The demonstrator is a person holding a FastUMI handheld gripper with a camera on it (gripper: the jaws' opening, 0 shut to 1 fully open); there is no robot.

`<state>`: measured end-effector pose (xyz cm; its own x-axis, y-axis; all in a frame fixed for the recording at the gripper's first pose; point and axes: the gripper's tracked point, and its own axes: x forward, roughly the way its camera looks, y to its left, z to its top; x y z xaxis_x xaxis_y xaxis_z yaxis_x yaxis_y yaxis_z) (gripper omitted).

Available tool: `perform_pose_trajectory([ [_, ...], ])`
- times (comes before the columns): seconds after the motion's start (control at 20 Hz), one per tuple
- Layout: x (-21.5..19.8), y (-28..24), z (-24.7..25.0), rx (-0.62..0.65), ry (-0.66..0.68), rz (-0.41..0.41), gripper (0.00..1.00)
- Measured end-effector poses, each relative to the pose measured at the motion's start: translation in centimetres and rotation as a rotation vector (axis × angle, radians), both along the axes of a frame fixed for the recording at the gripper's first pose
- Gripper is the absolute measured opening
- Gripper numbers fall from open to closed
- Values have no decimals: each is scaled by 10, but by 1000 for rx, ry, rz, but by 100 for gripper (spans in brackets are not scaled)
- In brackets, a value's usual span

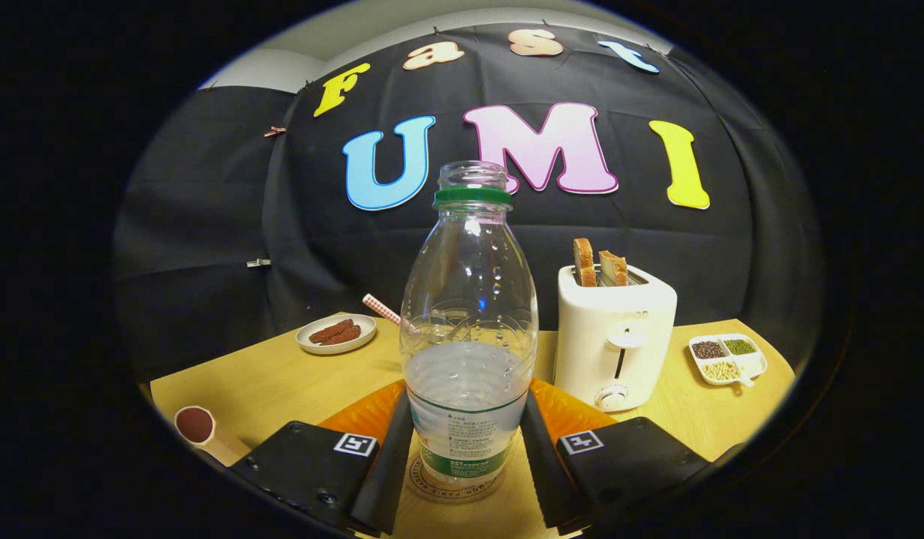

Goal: Take the bottle from table, then pour the juice into the cup, finally place the bottle on the coaster

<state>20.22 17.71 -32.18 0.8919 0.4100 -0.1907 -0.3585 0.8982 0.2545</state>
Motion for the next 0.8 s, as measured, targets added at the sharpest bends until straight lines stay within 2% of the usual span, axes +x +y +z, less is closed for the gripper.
perform_pose_trajectory([
  [0.2,-3,14,-16,-16,21,38,74],
  [0.8,-8,23,-28,-27,55,39,77],
])
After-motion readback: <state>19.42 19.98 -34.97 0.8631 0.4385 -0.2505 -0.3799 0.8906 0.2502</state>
